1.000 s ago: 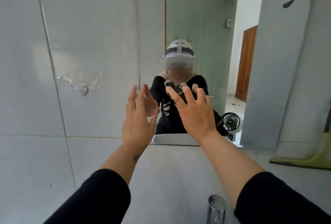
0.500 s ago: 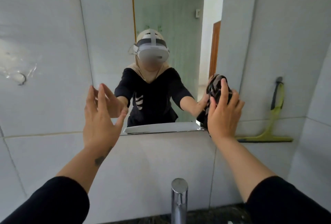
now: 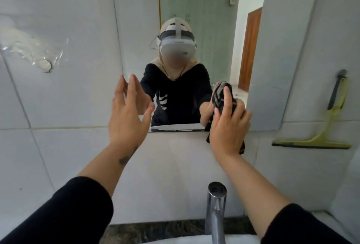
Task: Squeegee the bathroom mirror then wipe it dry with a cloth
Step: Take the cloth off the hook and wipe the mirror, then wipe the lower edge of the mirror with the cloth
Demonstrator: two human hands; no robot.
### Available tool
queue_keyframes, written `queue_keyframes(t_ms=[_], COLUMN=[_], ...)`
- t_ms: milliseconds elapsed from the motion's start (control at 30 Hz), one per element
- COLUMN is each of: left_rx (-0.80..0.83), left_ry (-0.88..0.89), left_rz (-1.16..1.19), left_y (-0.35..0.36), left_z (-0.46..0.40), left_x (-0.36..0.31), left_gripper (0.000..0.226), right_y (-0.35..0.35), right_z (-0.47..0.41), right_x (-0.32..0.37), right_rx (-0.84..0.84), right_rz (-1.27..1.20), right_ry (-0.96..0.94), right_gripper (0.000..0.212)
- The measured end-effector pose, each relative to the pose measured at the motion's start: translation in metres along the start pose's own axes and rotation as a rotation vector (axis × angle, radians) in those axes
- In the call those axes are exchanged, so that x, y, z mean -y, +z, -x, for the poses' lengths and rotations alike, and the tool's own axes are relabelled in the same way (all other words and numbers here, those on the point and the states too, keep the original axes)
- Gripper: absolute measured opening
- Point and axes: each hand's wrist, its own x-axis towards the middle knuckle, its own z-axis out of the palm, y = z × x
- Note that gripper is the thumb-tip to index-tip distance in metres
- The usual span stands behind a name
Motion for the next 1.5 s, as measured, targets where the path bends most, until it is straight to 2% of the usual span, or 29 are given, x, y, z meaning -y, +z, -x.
queue_keyframes(t_ms=[233,333,433,500,633,733,833,967,1100,1267,1400,1500], left_rx=[0.055,0.024,0.001,0.007,-0.011,-0.113,-0.200,-0.255,-0.218,-0.213,-0.221,-0.216], left_ry=[0.121,0.080,0.002,-0.075,-0.211,-0.251,-0.270,-0.245,-0.213,-0.195,-0.228,-0.235], left_rz=[0.033,0.071,0.093,0.156,0.407,0.513,0.518,0.316,0.197,0.109,0.070,0.099], left_y=[-0.017,-0.027,-0.038,-0.050,-0.087,-0.118,-0.141,-0.155,-0.158,-0.141,-0.130,-0.128], left_z=[0.006,0.016,0.027,0.031,0.021,-0.001,-0.026,-0.058,-0.082,-0.082,-0.074,-0.071], left_x=[0.019,0.036,0.057,0.068,0.077,0.078,0.081,0.096,0.107,0.121,0.132,0.130], left_gripper=[0.065,0.055,0.044,0.039,0.034,0.034,0.030,0.023,0.026,0.027,0.022,0.026], right_y=[0.012,0.014,0.015,0.015,0.007,-0.001,-0.002,0.001,0.017,0.038,0.040,0.032], right_z=[0.034,0.049,0.064,0.066,0.043,0.020,0.000,-0.021,-0.029,-0.015,0.002,0.015], right_x=[0.081,0.106,0.130,0.147,0.197,0.233,0.262,0.295,0.308,0.297,0.293,0.299], right_rx=[0.113,0.154,0.271,0.346,0.598,0.668,0.541,0.453,0.296,0.125,0.157,0.253], right_rz=[-0.033,-0.053,-0.154,-0.303,-0.860,-1.004,-0.899,-0.786,-0.539,-0.343,-0.321,-0.329], right_ry=[-0.337,-0.428,-0.569,-0.625,-0.481,-0.487,-0.536,-0.555,-0.565,-0.596,-0.565,-0.491], right_gripper=[0.073,0.075,0.084,0.078,0.052,0.049,0.048,0.045,0.042,0.049,0.050,0.054])
